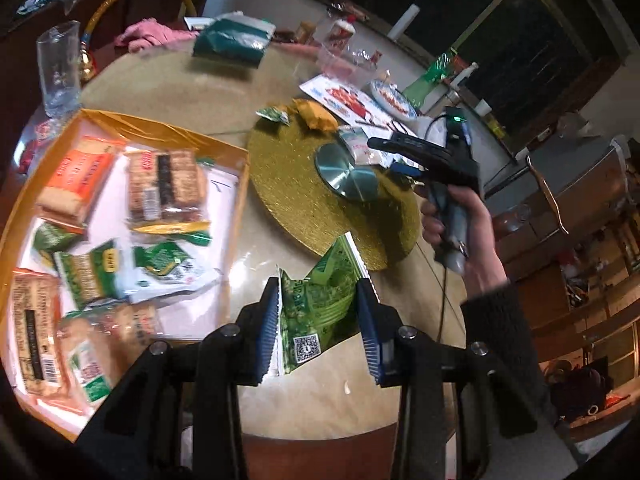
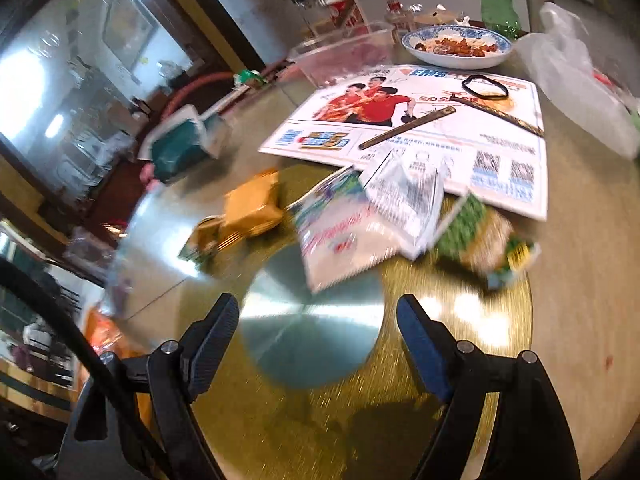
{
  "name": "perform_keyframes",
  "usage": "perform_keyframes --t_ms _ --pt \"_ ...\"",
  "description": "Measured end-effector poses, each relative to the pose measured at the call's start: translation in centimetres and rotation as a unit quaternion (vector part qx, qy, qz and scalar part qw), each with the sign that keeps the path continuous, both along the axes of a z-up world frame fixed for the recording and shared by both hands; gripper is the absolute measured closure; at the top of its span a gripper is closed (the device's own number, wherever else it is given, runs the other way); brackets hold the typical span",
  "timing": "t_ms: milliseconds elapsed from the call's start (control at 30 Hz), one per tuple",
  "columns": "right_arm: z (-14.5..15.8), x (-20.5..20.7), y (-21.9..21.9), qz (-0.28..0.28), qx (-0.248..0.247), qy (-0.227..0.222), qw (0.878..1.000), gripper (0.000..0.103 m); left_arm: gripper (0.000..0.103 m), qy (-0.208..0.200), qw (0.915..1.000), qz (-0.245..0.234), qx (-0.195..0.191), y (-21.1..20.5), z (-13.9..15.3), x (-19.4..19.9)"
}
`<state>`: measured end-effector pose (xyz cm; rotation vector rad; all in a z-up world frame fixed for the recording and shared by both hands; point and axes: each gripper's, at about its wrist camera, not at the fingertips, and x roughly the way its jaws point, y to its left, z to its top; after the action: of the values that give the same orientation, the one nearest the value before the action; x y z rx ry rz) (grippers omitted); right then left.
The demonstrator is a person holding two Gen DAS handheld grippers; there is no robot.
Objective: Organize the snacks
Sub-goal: 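Grasp the white Dole pack with right tool while left lifts the pea bag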
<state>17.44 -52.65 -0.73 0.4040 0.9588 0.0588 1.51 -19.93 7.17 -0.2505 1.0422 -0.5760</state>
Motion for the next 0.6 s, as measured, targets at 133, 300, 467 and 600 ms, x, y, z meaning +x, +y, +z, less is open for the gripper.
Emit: perform_keyframes --t_ms 133,300,467,600 --pt "-0.8 3.1 -0.3 -0.01 -0.042 0.017 0.999 0.021 0.064 -0.011 0.9999 -0.005 -0.001 1.1 0.2 -0.5" --pt "-1.3 4.8 0.6 -0.012 -0.064 0.032 0.997 0.022 0.064 -0.007 0.9997 -0.025 0.004 0.9 -0.6 0.1" --pt "-1.9 4.6 3.5 -0.007 -0.131 0.038 0.991 0.034 0.064 -0.009 0.9995 -0.031 -0.002 0.9 -1.0 0.2" --pt "-1.7 2.4 4.7 -0.014 -0.136 0.039 0.99 0.041 0.064 -0.016 0.9996 -0.024 -0.007 1.9 -0.7 -0.4"
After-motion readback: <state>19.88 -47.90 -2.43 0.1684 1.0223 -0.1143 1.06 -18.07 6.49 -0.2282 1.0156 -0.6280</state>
